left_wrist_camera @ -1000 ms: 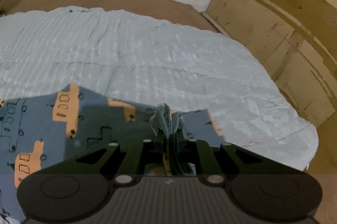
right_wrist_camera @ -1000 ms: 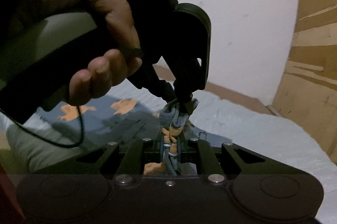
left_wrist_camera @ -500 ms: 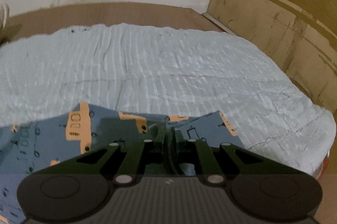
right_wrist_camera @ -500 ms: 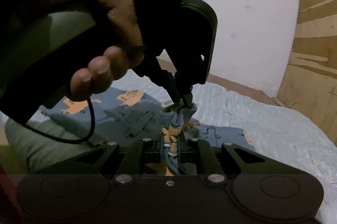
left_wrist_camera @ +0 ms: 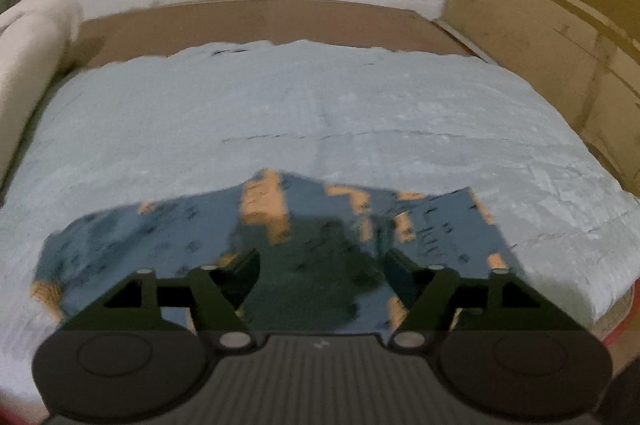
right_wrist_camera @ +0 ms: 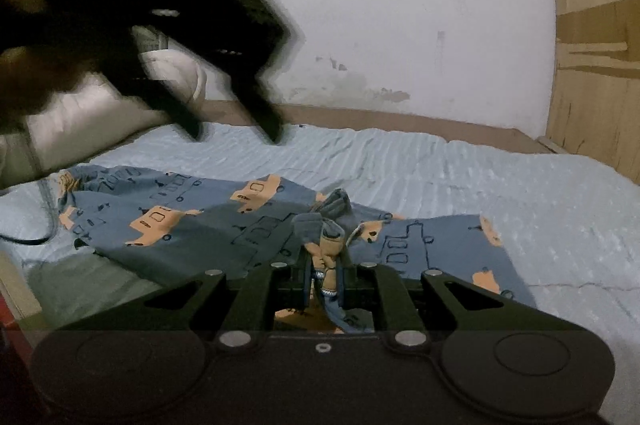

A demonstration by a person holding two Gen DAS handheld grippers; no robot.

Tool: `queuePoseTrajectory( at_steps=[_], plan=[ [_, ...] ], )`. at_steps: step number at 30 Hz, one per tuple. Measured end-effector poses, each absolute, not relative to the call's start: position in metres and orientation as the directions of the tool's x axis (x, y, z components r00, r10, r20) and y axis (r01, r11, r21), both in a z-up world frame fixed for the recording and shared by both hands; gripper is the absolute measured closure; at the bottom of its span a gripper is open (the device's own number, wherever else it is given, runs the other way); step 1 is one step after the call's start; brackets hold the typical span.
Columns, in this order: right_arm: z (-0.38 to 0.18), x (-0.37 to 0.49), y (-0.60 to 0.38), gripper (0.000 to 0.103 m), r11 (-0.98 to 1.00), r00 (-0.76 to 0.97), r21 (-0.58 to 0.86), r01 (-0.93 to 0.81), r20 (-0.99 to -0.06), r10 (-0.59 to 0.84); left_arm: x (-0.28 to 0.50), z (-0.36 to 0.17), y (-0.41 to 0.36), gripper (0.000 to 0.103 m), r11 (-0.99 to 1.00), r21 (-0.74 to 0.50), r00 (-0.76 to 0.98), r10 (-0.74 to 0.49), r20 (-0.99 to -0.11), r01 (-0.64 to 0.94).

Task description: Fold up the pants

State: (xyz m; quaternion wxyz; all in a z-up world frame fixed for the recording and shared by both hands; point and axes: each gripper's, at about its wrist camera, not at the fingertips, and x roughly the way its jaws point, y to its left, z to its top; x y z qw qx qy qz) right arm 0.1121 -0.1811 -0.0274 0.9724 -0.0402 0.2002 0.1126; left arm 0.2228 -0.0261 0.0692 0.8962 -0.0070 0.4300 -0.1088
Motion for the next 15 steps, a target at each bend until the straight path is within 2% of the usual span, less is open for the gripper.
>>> queuePoseTrajectory(
  at_steps=[1, 5, 9, 15],
  plan=[
    [-0.028, 0.114, -0.181, 0.091, 0.972, 0.895, -0.030, -0.234, -0.398, 0.203, 0.218, 0.068, -0.016, 0.020, 0.978, -0.115, 0.608, -0.199, -0.769, 0.174],
    [-0.034, 0.114, -0.177, 0.091, 0.972, 0.897, -0.043, -0.231, -0.396, 0.196, 0.215, 0.049, 0.006, 0.020, 0.970, -0.208, 0.604, -0.240, -0.760, 0.124],
    [-0.042, 0.114, -0.173, 0.091, 0.971, 0.902, -0.070, -0.230, -0.388, 0.186, 0.226, 0.023, 0.005, 0.020, 0.924, -0.357, 0.582, -0.366, -0.726, 0.136],
    [-0.050, 0.111, -0.178, 0.091, 0.975, 0.918, -0.041, -0.220, -0.348, 0.193, 0.248, -0.005, -0.021, 0.022, 0.857, -0.482, 0.530, -0.498, -0.686, 0.182]
  ],
)
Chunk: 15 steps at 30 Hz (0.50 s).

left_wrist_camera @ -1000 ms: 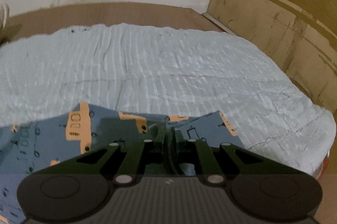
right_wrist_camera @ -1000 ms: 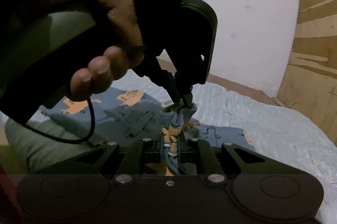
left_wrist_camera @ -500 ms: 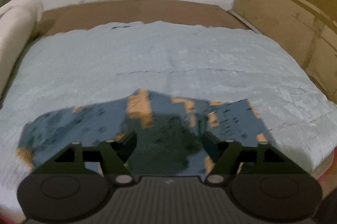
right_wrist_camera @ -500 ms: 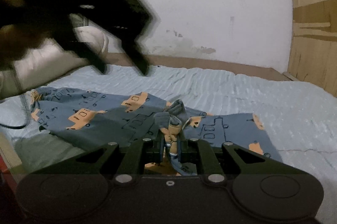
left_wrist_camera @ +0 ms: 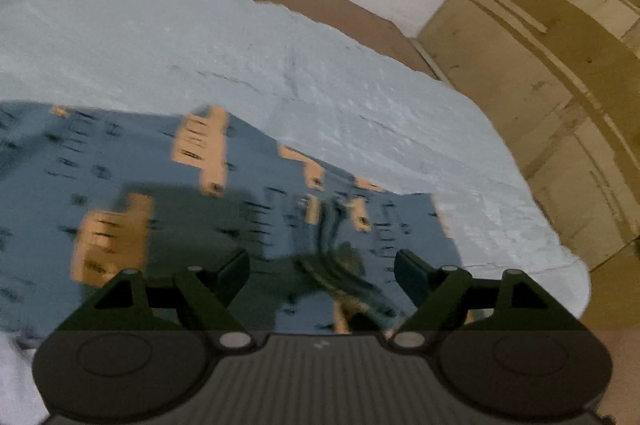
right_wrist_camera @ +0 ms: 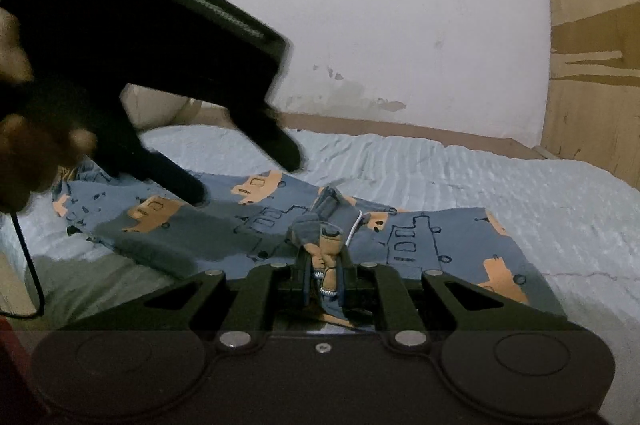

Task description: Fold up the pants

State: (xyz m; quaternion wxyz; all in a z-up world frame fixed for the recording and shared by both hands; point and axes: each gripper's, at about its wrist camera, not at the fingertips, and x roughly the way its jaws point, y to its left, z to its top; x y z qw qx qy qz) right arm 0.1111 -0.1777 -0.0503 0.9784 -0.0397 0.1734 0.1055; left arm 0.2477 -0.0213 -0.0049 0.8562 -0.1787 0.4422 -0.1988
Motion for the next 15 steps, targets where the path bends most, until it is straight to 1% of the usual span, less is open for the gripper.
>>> queuePoseTrajectory(
  at_steps=[2, 4, 5, 7, 8, 9, 11, 12, 15],
  plan=[
    [-0.052, 0.110, -0.180, 0.091, 0.977, 0.923, -0.021, -0.214, -0.331, 0.195, 0.256, -0.013, -0.030, 0.027, 0.841, -0.512, 0.505, -0.524, -0.686, 0.176],
    [-0.053, 0.110, -0.181, 0.091, 0.978, 0.927, -0.008, -0.210, -0.319, 0.197, 0.263, -0.023, -0.034, 0.041, 0.826, -0.545, 0.476, -0.541, -0.693, 0.145],
    [-0.053, 0.110, -0.182, 0.091, 0.978, 0.929, -0.003, -0.208, -0.313, 0.197, 0.265, -0.027, -0.035, 0.045, 0.824, -0.552, 0.463, -0.541, -0.702, 0.125],
    [-0.053, 0.110, -0.183, 0.091, 0.979, 0.933, 0.005, -0.204, -0.301, 0.196, 0.267, -0.033, -0.037, 0.056, 0.824, -0.556, 0.460, -0.539, -0.706, 0.112],
    [-0.052, 0.110, -0.184, 0.091, 0.979, 0.934, 0.007, -0.203, -0.298, 0.195, 0.267, -0.034, -0.038, 0.059, 0.825, -0.555, 0.463, -0.536, -0.706, 0.109],
    [-0.052, 0.109, -0.184, 0.091, 0.979, 0.934, 0.008, -0.203, -0.298, 0.196, 0.267, -0.035, -0.038, 0.067, 0.823, -0.558, 0.466, -0.536, -0.704, 0.104],
    [-0.054, 0.109, -0.184, 0.091, 0.979, 0.934, 0.010, -0.204, -0.299, 0.197, 0.268, -0.035, -0.039, 0.078, 0.823, -0.561, 0.478, -0.531, -0.700, 0.093],
    [-0.054, 0.109, -0.183, 0.091, 0.979, 0.934, 0.003, -0.204, -0.298, 0.196, 0.269, -0.035, -0.039, 0.085, 0.827, -0.555, 0.482, -0.524, -0.702, 0.091],
    [-0.055, 0.107, -0.180, 0.091, 0.978, 0.936, -0.021, -0.208, -0.296, 0.192, 0.269, -0.032, -0.043, 0.092, 0.837, -0.538, 0.498, -0.512, -0.700, 0.104]
  ],
)
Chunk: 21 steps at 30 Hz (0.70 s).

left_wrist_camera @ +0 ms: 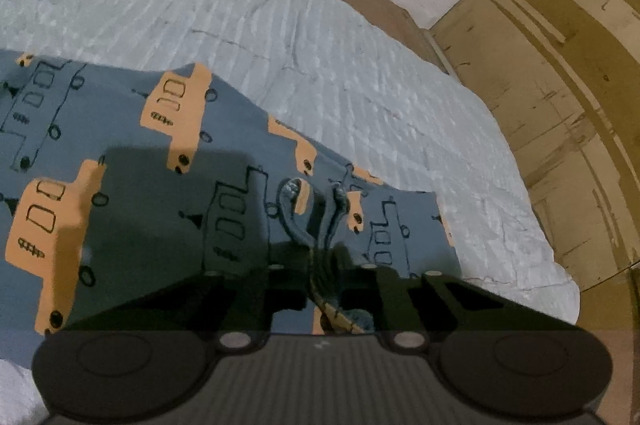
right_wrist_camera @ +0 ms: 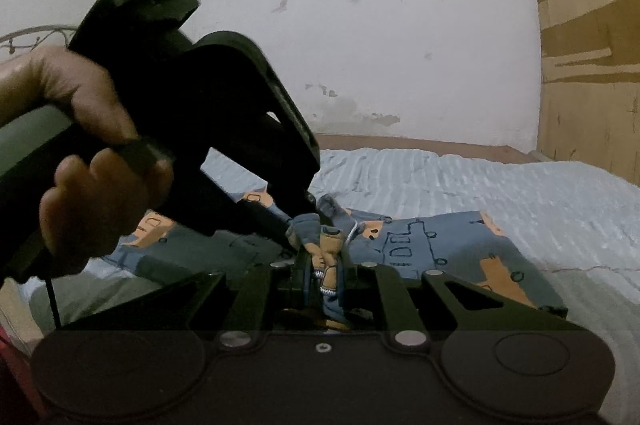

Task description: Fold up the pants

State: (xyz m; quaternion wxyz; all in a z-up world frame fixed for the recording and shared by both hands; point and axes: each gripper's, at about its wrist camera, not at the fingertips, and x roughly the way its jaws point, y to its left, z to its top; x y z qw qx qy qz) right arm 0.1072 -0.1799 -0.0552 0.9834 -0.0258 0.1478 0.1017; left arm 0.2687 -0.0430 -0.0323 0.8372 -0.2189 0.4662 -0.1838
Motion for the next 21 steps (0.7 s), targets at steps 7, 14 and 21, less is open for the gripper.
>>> queuePoseTrajectory(
  at_steps=[7, 14, 21],
  plan=[
    [-0.050, 0.103, -0.174, 0.091, 0.976, 0.943, -0.068, -0.206, -0.281, 0.179, 0.263, -0.013, -0.047, 0.094, 0.855, -0.492, 0.535, -0.497, -0.683, 0.167],
    [-0.034, 0.101, -0.156, 0.091, 0.966, 0.939, -0.095, -0.242, -0.272, 0.209, 0.257, 0.013, -0.023, 0.094, 0.881, -0.437, 0.571, -0.456, -0.683, 0.181],
    [-0.026, 0.105, -0.117, 0.091, 0.934, 0.910, -0.111, -0.341, -0.288, 0.298, 0.257, 0.022, 0.015, 0.094, 0.924, -0.355, 0.586, -0.367, -0.722, 0.142]
  ],
)
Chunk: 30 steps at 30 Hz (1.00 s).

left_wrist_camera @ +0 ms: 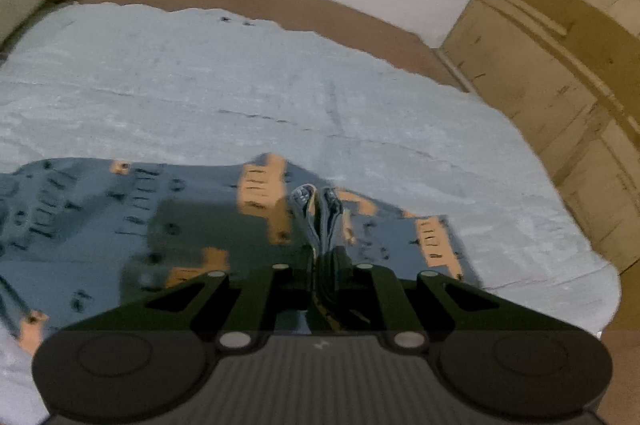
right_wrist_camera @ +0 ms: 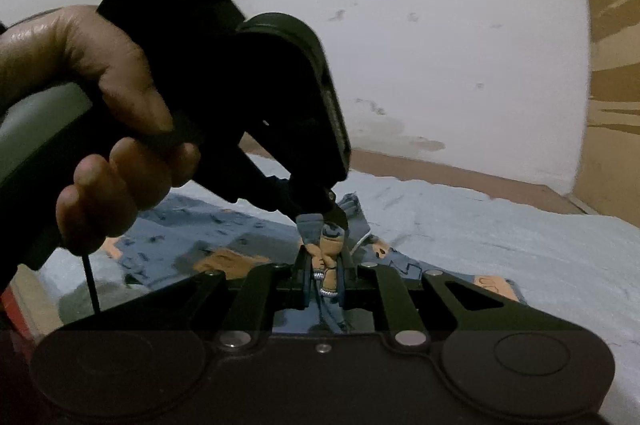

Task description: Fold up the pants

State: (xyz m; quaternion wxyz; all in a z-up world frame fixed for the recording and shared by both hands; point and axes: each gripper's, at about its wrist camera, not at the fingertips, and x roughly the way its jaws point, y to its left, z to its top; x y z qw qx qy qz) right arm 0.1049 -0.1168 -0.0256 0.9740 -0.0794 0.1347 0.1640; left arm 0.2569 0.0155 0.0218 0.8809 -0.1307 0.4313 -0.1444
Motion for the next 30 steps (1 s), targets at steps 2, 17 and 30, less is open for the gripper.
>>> queuePoseTrajectory(
  at_steps=[2, 17, 30],
  plan=[
    [-0.030, 0.108, -0.105, 0.091, 0.925, 0.899, -0.121, -0.361, -0.310, 0.310, 0.259, 0.015, 0.023, 0.094, 0.930, -0.345, 0.577, -0.351, -0.737, 0.125],
    [-0.048, 0.120, -0.100, 0.042, 0.902, 0.858, -0.112, -0.417, -0.375, 0.350, 0.254, -0.014, 0.045, 0.056, 0.928, -0.362, 0.574, -0.342, -0.744, 0.083],
    [-0.028, 0.162, -0.200, 0.001, 0.963, 0.932, -0.200, -0.179, -0.347, 0.101, 0.254, -0.021, 0.008, 0.028, 0.996, -0.035, 0.695, -0.079, -0.714, 0.077]
  ],
)
